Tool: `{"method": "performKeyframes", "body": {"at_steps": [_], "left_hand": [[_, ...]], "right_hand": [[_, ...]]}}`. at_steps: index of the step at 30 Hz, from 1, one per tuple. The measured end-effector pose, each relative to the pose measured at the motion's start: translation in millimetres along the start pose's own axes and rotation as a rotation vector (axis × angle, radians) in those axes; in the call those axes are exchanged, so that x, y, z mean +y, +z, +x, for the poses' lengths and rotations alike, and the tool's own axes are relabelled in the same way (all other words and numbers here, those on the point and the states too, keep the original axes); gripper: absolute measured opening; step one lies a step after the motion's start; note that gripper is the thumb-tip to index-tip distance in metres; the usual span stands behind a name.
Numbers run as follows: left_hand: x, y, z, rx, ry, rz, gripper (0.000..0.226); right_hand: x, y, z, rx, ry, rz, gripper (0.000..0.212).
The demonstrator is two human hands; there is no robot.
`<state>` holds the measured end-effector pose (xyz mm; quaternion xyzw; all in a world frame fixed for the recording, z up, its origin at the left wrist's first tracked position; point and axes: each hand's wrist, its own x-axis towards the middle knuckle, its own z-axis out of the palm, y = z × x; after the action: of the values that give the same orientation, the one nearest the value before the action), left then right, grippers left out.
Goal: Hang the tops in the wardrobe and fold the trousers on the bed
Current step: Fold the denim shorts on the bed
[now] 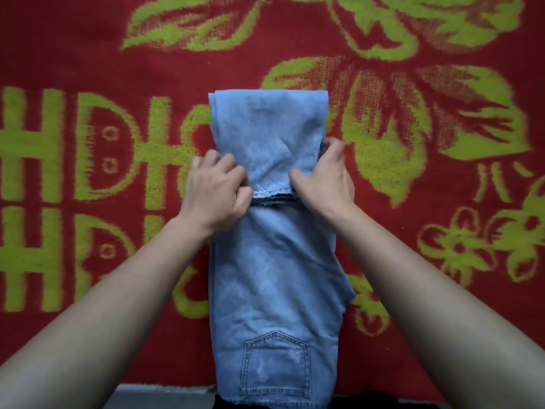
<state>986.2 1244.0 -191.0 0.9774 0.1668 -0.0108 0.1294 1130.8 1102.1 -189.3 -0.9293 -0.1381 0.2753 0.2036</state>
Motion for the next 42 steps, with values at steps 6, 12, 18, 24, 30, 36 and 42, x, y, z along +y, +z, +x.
{"method": "performKeyframes", "body": {"at_steps": [6, 12, 18, 24, 30, 36, 42], "left_hand": [[-20, 15, 47, -0.083, -0.168, 0.089, 0.059], [-51, 41, 84, -0.330, -0.203, 0.058, 0.072], [-51, 13, 95, -0.259, -0.247, -0.131, 0.098], [-52, -27, 129, -0.368, -0.233, -0.064, 0.084], [-35, -57, 100, -0.168, -0.225, -0.218, 0.033], [1, -86, 26, 0.127, -0.249, -0.351, 0.025], [50, -89, -104, 0.153, -0.111, -0.244, 0.034]], "right_hand": [[5, 0, 33, 0.229, -0.469, -0.465, 0.068], [23, 10, 87, -0.031, -0.415, -0.591, 0.076], [0, -20, 80, -0.042, -0.311, -0.169, 0.116], [-31, -57, 107, -0.255, -0.113, -0.013, 0.084], [-36, -79, 92, -0.287, -0.236, 0.051, 0.036], [-22, -105, 1, -0.047, -0.571, 0.042, 0.023], [28, -99, -118, 0.071, -0.891, -0.188, 0.029]]}}
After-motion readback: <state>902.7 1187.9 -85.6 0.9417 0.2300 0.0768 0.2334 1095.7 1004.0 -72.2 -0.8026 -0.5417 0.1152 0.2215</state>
